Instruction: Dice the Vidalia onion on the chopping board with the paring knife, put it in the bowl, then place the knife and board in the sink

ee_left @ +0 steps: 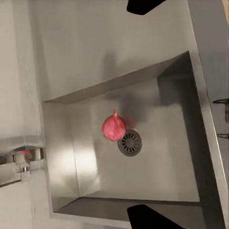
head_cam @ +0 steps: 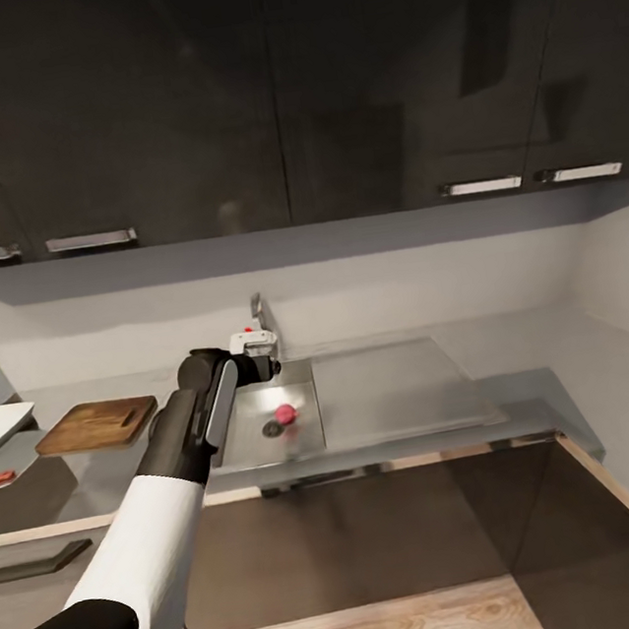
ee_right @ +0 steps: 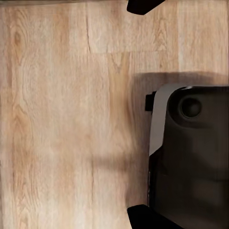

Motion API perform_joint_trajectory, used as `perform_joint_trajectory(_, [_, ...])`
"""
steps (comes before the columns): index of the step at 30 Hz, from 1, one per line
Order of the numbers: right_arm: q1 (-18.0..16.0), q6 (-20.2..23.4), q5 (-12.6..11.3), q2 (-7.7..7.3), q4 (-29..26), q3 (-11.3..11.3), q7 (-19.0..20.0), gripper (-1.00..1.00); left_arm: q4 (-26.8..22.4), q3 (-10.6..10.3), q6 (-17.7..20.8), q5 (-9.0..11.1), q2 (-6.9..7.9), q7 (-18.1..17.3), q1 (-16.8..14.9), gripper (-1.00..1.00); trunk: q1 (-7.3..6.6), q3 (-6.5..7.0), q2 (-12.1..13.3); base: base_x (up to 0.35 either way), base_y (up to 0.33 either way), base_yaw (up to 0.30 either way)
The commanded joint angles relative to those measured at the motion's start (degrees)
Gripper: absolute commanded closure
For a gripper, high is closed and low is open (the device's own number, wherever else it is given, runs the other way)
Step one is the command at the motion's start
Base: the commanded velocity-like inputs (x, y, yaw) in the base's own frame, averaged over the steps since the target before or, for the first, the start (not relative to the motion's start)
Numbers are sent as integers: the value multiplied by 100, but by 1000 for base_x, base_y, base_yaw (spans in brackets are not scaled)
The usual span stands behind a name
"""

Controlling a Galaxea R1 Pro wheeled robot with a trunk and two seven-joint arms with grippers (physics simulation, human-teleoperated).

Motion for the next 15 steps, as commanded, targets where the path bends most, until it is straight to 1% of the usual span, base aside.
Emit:
perform_joint_trajectory(1, [-5, -21, 53, 5, 10, -62, 32, -100, 28, -6, 20, 61, 2, 56, -6, -100, 7, -13, -12, 300, -3, 0])
perform_joint_trajectory(5, [-5, -20, 53, 8, 19, -78, 31, -100, 114, -6, 16, 57, 8, 53, -6, -100, 7, -13, -12, 300, -2, 0])
perform_joint_trajectory(10, [-5, -16, 53, 9, 23, -86, 32, -100, 299, 14, -5, 53, 89, 49, -6, -100, 7, -27, -12, 300, 0, 0])
perform_joint_trajectory(12, [-5, -15, 53, 9, 23, -86, 35, -100, 332, 26, -11, 52, 110, 46, -6, -100, 7, -43, -12, 220, 0, 0])
perform_joint_trajectory(15, [-5, -15, 53, 10, 23, -86, 38, -100, 349, 29, -13, 52, 124, 44, -6, -100, 7, -68, -12, 92, 0, 0])
